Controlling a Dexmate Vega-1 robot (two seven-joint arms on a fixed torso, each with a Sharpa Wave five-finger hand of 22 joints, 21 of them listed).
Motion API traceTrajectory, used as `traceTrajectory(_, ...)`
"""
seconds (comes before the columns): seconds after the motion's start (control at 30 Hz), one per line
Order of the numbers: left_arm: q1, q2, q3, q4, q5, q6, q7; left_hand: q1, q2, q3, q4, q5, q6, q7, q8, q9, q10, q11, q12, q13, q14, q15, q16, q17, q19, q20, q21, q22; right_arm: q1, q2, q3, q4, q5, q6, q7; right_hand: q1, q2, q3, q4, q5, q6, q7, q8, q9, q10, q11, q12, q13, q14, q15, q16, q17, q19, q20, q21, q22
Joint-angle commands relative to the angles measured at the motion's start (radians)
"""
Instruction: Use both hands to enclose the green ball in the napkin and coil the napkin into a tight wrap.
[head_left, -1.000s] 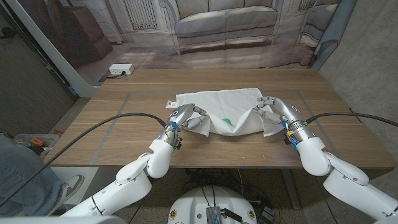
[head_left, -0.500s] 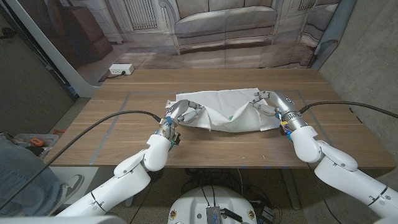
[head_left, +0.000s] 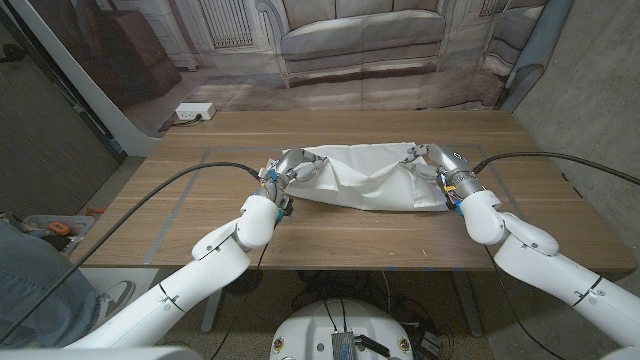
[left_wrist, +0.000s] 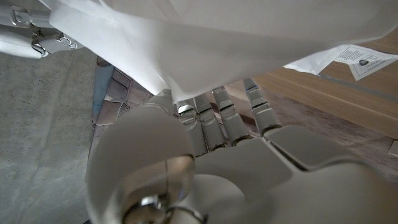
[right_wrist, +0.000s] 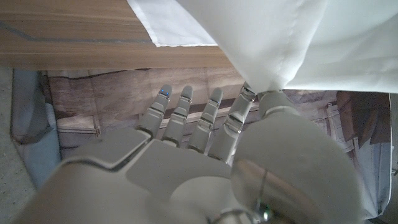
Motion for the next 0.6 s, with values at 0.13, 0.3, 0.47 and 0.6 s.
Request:
traceTrajectory(0.13,-0.148,-0.027,0.126,-0.006,0.089,0.292,0.061,-0.009,-0.004,0.034,0.002,0.004,0.004,-0.003,-0.010,0.004,-0.018,-0.008,0.001,0.004,-0.031,0.004,-0.001,0.001,-0.069,-0.009,-0.030,0.001,0.168,0.027,-0.116,0.100,0.018,-0.074,0.066,-0.009,-0.001,0.005,0.000,-0.003,0.009,0.001,0.000,0.003,0.003,-0.005,-0.001,0.001,0.007,-0.001,0.006,0.004,-0.005,0.002,-0.002,0.003)
traceTrajectory(0.3,-0.205,-0.028,0.209,0.008,0.213,0.398,0.087,-0.012,-0.014,0.052,0.000,0.002,0.015,-0.016,-0.014,0.004,-0.033,-0.031,0.001,0.003,-0.052,-0.018,-0.003,-0.001,-0.093,-0.055,-0.032,0.001,0.206,0.037,-0.140,0.124,0.026,-0.088,0.071,-0.011,-0.001,0.006,0.001,-0.003,0.009,0.001,0.000,0.003,0.003,-0.005,-0.001,0.001,0.007,0.000,0.006,0.004,-0.005,0.003,-0.001,0.003)
traceTrajectory(0.47,-0.237,-0.023,0.251,0.023,0.269,0.440,0.076,-0.003,-0.028,0.066,-0.015,-0.001,0.002,-0.034,-0.025,0.004,-0.052,-0.049,-0.001,0.003,-0.071,-0.031,-0.005,-0.005,-0.105,-0.067,-0.031,0.000,0.236,0.042,-0.168,0.145,0.025,-0.102,0.077,-0.012,-0.001,0.007,0.001,-0.003,0.009,0.001,0.000,0.003,0.002,-0.002,-0.002,0.001,0.005,-0.001,0.005,0.004,-0.005,0.004,0.000,0.003)
traceTrajectory(0.6,-0.250,-0.021,0.272,0.035,0.298,0.455,0.068,0.012,-0.046,0.075,-0.036,-0.004,-0.002,-0.045,-0.030,0.005,-0.066,-0.061,-0.002,0.002,-0.079,-0.039,-0.005,-0.007,-0.109,-0.072,-0.029,0.000,0.259,0.046,-0.192,0.165,0.022,-0.114,0.088,-0.013,-0.001,0.007,0.001,-0.003,0.008,0.001,-0.001,0.003,0.001,-0.001,-0.002,0.001,0.003,0.000,0.004,0.004,-0.006,0.004,0.000,0.003)
